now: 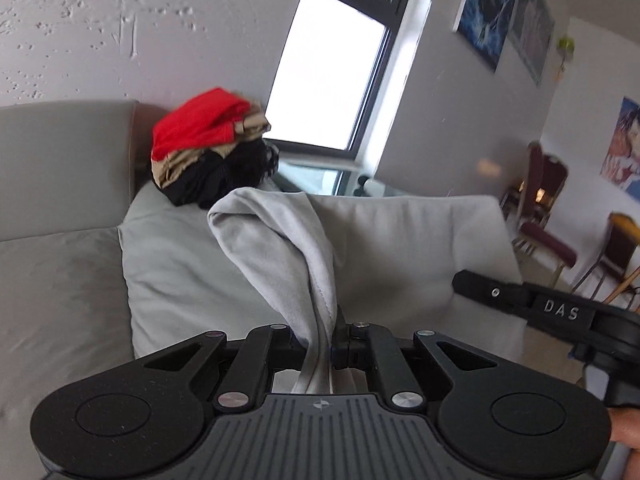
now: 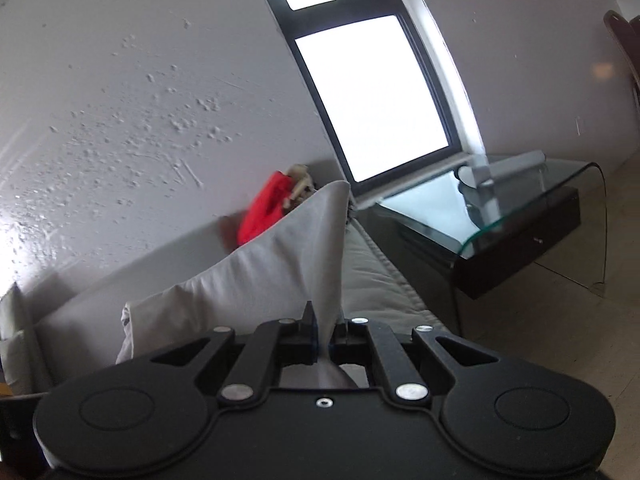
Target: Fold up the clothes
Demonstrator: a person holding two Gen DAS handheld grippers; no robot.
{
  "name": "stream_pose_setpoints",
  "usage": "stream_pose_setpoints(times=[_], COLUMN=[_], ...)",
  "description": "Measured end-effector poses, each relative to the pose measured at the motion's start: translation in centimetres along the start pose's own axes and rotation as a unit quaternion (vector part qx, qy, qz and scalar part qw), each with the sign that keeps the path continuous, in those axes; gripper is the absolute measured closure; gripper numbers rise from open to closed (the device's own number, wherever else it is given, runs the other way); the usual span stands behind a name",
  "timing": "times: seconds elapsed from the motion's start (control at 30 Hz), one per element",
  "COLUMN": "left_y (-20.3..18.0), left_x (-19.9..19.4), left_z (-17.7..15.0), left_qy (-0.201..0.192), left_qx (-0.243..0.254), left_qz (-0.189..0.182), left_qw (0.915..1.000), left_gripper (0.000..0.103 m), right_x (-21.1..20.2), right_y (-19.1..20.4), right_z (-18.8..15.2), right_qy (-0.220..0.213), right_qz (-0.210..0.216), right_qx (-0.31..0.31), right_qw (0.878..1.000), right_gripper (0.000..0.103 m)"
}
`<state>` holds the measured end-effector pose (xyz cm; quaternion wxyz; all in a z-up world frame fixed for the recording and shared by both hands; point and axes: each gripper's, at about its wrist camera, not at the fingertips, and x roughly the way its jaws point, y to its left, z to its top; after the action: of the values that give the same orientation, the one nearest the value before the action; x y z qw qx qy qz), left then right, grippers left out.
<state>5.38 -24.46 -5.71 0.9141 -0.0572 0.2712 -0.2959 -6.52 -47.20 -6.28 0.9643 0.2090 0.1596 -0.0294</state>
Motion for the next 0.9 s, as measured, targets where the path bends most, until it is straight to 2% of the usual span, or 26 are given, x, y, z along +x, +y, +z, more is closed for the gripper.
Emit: stream_pose_setpoints(times=[0.13,0.3,0.37,0.4,0.43,0.47,0.5,0.53,0.63,0.67,0.77,0.83,0.87,0.9], left_y=[1.5,2.3,3.1,3.5,3.9,4.5,5.3,6.3,9.8,9.1,7.0,5.6,4.9,4.1], left_x=[4.4,8.6,10.5,11.5,12.4,13.2,13.6,13.8,12.5,12.1,10.8,10.0,9.6,9.2], left_z=[0.8,2.1,1.9,1.9,1.8,1.5,1.2,0.9,-0.2,-0.5,-1.4,-2.0,-2.3,-2.6], left_qy=[0.02,0.027,0.043,0.05,0.058,0.066,0.076,0.085,0.119,0.122,0.132,0.139,0.142,0.145], left_qx=[-0.01,0.008,0.008,0.009,0.009,0.013,0.015,0.011,-0.022,-0.014,0.01,0.027,0.035,0.043], left_qz=[0.019,0.044,0.062,0.071,0.081,0.11,0.15,0.181,0.217,0.21,0.187,0.173,0.165,0.157], left_qw=[0.9996,0.9986,0.9971,0.9962,0.995,0.9916,0.9857,0.9798,0.9687,0.97,0.9733,0.9748,0.9754,0.9759], left_gripper=[0.096,0.095,0.09,0.081,0.076,0.076,0.072,0.074,0.077,0.077,0.078,0.075,0.075,0.074], right_x=[4.5,9.3,11.6,12.8,13.8,14.3,14.8,14.4,11.3,10.2,7.7,6.9,6.9,7.0], right_y=[-1.2,-2.1,-2.6,-3.0,-3.5,-4.4,-5.3,-6.0,-7.2,-7.1,-5.8,-4.0,-3.1,-2.2], right_z=[0.3,1.1,0.9,0.7,0.4,0.2,0.0,-0.1,0.4,0.6,1.2,0.8,0.5,0.1], right_qy=[0.011,0.01,0.025,0.036,0.057,0.077,0.096,0.099,0.081,0.077,0.08,0.101,0.118,0.135], right_qz=[-0.011,-0.022,-0.033,-0.039,-0.05,-0.066,-0.082,-0.093,-0.113,-0.114,-0.089,-0.057,-0.043,-0.029], right_qx=[-0.009,-0.013,-0.009,-0.007,-0.004,0.008,0.02,0.036,0.058,0.062,0.067,0.038,0.02,0.001], right_qw=[1.0,1.0,0.999,0.999,0.997,0.995,0.992,0.99,0.989,0.989,0.991,0.993,0.992,0.99], right_gripper=[0.099,0.099,0.098,0.097,0.096,0.085,0.08,0.078,0.064,0.062,0.062,0.068,0.083,0.09])
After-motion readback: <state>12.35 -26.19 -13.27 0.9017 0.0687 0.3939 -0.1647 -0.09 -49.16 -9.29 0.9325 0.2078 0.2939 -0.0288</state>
